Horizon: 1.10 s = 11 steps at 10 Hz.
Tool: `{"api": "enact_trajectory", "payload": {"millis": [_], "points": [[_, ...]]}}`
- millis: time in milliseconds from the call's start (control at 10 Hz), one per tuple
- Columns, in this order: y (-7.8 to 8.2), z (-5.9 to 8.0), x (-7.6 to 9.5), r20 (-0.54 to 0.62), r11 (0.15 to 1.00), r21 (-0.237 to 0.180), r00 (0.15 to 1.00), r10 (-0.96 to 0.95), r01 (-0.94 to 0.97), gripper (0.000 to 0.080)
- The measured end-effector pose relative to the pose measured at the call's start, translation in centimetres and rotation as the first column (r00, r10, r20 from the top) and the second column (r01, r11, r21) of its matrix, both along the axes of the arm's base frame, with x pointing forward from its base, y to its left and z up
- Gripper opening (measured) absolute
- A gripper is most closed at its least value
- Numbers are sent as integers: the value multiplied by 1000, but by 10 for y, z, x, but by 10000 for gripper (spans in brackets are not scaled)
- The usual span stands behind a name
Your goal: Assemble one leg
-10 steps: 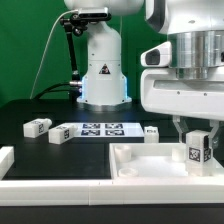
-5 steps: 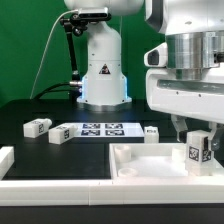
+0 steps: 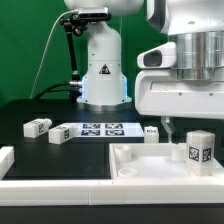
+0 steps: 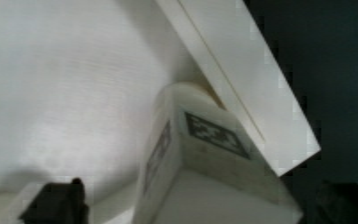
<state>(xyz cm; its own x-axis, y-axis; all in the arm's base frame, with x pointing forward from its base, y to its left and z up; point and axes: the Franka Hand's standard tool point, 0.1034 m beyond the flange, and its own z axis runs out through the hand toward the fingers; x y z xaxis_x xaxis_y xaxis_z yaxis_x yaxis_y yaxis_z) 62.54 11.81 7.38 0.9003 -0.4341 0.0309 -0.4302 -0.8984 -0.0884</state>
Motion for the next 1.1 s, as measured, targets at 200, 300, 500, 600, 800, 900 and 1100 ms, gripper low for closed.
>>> {"api": "enact_trajectory", "payload": {"millis": [200,300,500,600,800,900,1100], "points": [[-1,1,0,4,965,-23,965,263,-263,649],[0,1,-1,1,929,-28,929,369,-369,649],[4,3,-3,-7,838,-46,839,545,-544,649],[6,4,-3,-8,795,-56,796,605,-604,649],[4,4,-3,-12,696,-72,699,715,-714,649],[4,4,-3,-12,697,-72,699,715,-714,554],[4,4,-3,-11,712,-69,714,700,-699,373]]}}
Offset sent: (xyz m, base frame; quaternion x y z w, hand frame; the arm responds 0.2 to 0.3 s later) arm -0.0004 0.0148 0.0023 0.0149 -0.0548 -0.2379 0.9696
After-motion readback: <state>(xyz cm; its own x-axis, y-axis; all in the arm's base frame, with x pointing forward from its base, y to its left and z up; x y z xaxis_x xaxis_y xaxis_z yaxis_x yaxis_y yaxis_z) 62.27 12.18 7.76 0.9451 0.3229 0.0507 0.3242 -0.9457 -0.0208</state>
